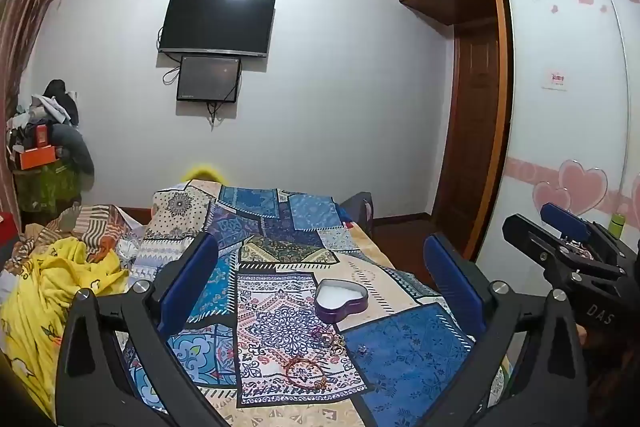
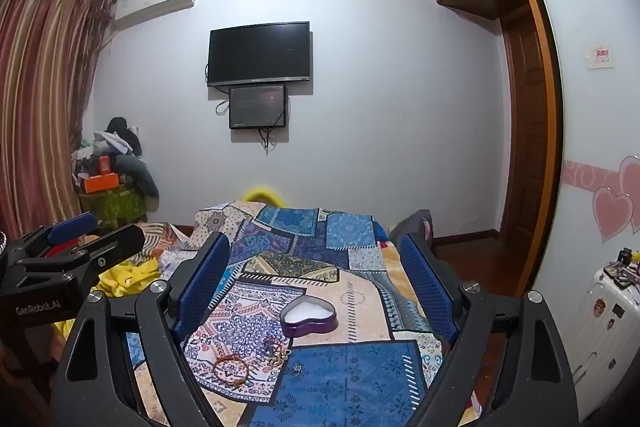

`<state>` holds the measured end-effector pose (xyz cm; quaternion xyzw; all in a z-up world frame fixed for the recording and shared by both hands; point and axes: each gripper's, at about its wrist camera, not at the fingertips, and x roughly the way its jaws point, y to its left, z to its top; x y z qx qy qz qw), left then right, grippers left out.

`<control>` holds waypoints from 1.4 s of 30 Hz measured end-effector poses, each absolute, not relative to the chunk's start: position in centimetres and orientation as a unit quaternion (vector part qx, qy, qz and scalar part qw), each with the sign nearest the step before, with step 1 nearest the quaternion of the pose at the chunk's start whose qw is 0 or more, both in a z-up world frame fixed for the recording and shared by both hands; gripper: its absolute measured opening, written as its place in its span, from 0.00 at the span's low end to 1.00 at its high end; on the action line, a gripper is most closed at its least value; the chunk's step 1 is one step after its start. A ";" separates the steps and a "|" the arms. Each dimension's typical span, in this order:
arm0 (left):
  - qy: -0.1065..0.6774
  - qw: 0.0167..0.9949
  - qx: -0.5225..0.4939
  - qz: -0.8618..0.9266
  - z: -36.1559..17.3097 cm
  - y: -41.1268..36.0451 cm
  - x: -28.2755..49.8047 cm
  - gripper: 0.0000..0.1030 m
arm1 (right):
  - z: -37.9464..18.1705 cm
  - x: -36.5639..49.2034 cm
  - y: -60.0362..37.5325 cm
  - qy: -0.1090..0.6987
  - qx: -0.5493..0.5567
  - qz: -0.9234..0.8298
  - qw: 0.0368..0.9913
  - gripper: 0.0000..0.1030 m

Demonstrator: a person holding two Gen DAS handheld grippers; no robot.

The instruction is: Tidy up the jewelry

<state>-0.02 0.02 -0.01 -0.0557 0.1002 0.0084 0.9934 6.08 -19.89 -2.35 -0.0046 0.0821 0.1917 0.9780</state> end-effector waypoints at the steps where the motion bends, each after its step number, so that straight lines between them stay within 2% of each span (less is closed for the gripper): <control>1: 0.100 0.993 -0.056 0.010 0.0 0.0 0.0 1.00 | -2.4 6.1 -19.9 0.082 -0.004 0.191 0.978 0.82; 42: 0.116 0.991 -0.065 0.010 -0.9 0.5 0.7 1.00 | -2.9 6.5 -20.0 0.089 -0.003 0.191 0.977 0.82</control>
